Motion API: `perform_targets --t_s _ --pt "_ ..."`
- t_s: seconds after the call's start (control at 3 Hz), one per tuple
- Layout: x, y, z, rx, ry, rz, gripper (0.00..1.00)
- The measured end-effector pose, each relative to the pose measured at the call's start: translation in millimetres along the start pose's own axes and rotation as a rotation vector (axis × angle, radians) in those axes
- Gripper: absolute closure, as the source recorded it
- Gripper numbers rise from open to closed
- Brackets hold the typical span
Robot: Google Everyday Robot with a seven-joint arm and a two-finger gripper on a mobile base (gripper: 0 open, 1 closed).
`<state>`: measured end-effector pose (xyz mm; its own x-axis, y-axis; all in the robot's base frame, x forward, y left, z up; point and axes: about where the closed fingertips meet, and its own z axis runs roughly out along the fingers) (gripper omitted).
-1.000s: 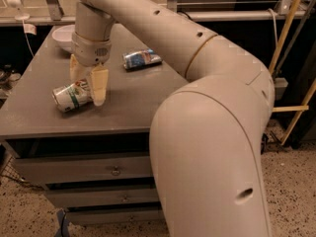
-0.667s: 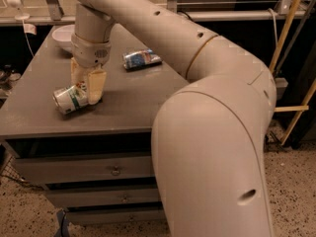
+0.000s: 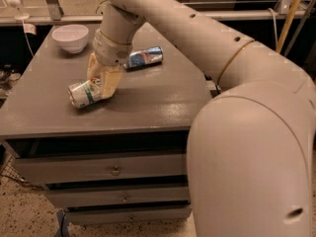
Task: Place 7up can into white bowl
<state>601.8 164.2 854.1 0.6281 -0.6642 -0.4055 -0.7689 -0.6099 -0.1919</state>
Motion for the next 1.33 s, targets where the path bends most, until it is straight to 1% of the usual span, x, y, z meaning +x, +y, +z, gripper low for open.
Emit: perform_targets --t_s 0.33,0.67,1.0,1.33 --pt "23.9 -1.9 -22.8 0.084 -0.002 0.023 1.00" --pt "50.1 -8.9 -58.8 0.174 0.050 0.042 1.00" --pt "50.1 -9.0 -58.7 0.174 0.050 0.042 1.00" --pt "57.4 -24.6 -66.6 0.205 0.100 0.009 1.00"
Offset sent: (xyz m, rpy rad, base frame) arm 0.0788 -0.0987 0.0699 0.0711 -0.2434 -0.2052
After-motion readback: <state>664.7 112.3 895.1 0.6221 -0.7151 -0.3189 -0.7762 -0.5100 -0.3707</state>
